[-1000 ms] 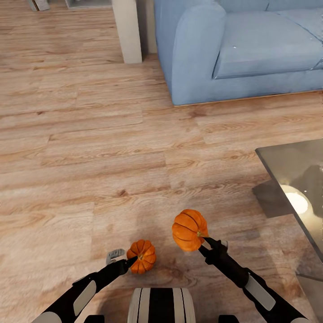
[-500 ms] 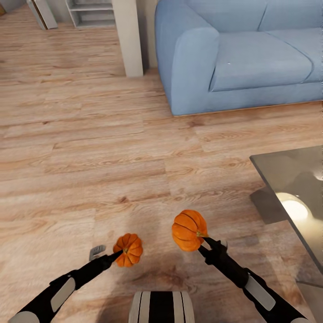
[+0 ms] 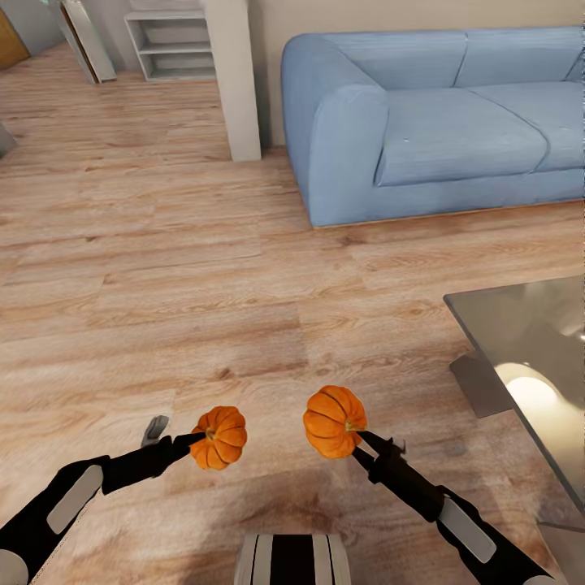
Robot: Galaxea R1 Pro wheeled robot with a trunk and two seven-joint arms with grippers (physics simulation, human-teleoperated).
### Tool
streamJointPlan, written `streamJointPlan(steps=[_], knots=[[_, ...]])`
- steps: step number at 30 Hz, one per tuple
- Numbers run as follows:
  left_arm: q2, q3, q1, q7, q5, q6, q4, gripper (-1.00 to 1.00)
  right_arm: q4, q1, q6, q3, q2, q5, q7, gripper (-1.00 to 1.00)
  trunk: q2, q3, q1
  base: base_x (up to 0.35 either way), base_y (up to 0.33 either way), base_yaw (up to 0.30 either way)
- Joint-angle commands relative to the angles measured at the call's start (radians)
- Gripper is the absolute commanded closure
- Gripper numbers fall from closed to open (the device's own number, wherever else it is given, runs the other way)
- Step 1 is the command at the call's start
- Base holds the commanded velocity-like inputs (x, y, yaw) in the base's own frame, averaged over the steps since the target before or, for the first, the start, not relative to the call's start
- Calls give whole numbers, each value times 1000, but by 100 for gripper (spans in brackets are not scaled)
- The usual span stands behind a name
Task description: Place each of the two pumpkins and all three candles from the living room inside a cabinet in the living room (use any cabinet), then make sure every cabinet is closed, and position the cauldron so it is next to a table in the living room.
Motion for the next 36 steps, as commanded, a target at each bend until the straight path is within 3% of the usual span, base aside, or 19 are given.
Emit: streamJointPlan(steps=[1,11,18,28,36], knots=[[2,2,-1,1,8,20,-1,100,1,-1,7,6,-1,-10,0,100,0,3,-1,0,0,0],[27,32,-1,-2,15,89,-44,100,1,-1,-15,5,-2,-12,-47,100,2,42,-5,-58,11,0],[65,33,-1,-2,74,98,-41,100,2,-1,-62,3,-3,-18,-49,100,4,69,-8,-51,15,0],[67,33,0,-2,78,99,-40,100,2,-1,-65,3,-4,-19,-49,100,6,108,-13,-12,1,0],[67,33,1,-2,78,99,-37,100,2,-1,-64,3,-4,-18,-50,100,8,139,-16,-247,100,0]])
